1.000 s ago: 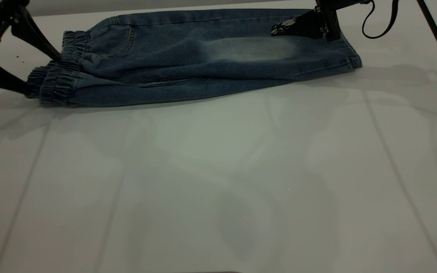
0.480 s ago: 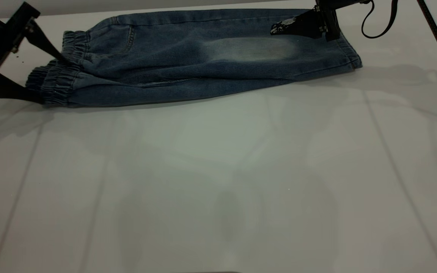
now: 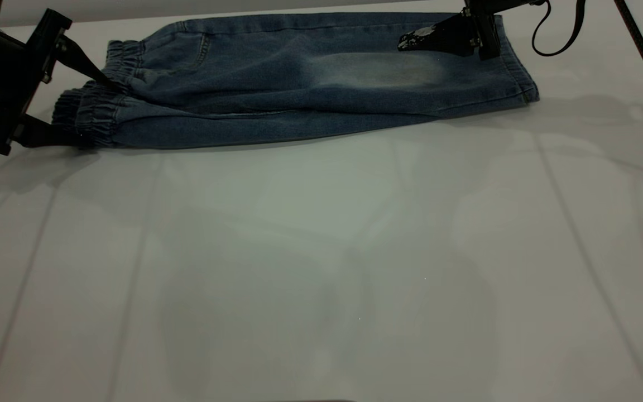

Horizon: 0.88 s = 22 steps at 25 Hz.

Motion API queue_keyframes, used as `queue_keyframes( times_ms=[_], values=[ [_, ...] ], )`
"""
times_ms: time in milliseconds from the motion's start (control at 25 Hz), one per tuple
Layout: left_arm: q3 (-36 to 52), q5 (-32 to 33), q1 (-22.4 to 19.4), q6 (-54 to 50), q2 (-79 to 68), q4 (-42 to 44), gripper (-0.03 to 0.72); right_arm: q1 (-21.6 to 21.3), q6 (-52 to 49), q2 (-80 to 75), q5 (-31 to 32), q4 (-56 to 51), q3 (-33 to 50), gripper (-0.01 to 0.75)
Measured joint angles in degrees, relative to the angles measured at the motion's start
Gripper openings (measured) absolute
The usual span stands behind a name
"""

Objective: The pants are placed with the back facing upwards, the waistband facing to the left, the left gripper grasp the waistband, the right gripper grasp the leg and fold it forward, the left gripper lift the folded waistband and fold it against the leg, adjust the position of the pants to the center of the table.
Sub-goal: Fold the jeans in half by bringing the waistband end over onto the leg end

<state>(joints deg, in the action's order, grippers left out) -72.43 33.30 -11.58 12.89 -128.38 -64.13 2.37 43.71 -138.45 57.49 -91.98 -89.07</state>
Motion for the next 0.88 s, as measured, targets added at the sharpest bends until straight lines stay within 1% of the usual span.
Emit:
queue_keyframes(
  times_ms=[40,120,160,240,280,320,440,520,640,880],
  values=[
    [0.0,-0.2,0.0,-0.4,0.0,-0.1,0.505,0.0,0.0,0.0,0.0,0.0,0.0,0.529],
    [0.0,-0.8,0.0,-0.8,0.0,-0.1,0.412,0.0,0.0,0.0,0.1,0.0,0.0,0.529],
    [0.0,-1.0,0.0,-0.8,0.0,-0.1,0.345,0.0,0.0,0.0,0.4,-0.1,0.0,0.529],
    [0.0,-1.4,0.0,-0.8,0.0,-0.1,0.186,0.1,0.0,0.0,0.9,-0.1,0.0,0.529],
    [0.0,-1.5,0.0,-0.6,0.0,-0.1,0.127,0.3,0.0,0.0,1.0,-0.2,-0.1,0.529],
    [0.0,-1.6,0.0,-0.2,0.0,0.0,0.097,0.6,0.0,0.0,1.0,-0.2,-0.5,0.529],
    [0.0,-1.7,0.0,1.6,0.0,2.0,0.085,2.4,0.0,0.0,0.8,0.2,-2.4,0.529],
    [0.0,-1.7,0.2,2.7,0.9,5.4,0.083,4.2,-0.2,0.0,-0.3,1.0,-4.2,0.529],
    [0.0,-1.6,0.7,3.6,4.9,12.9,0.083,7.2,-1.8,0.0,-4.0,3.4,-6.6,0.529],
    [0.0,-1.2,3.1,4.0,15.7,25.6,0.083,13.4,-5.7,0.0,-14.3,10.2,-9.0,0.529]
  ],
)
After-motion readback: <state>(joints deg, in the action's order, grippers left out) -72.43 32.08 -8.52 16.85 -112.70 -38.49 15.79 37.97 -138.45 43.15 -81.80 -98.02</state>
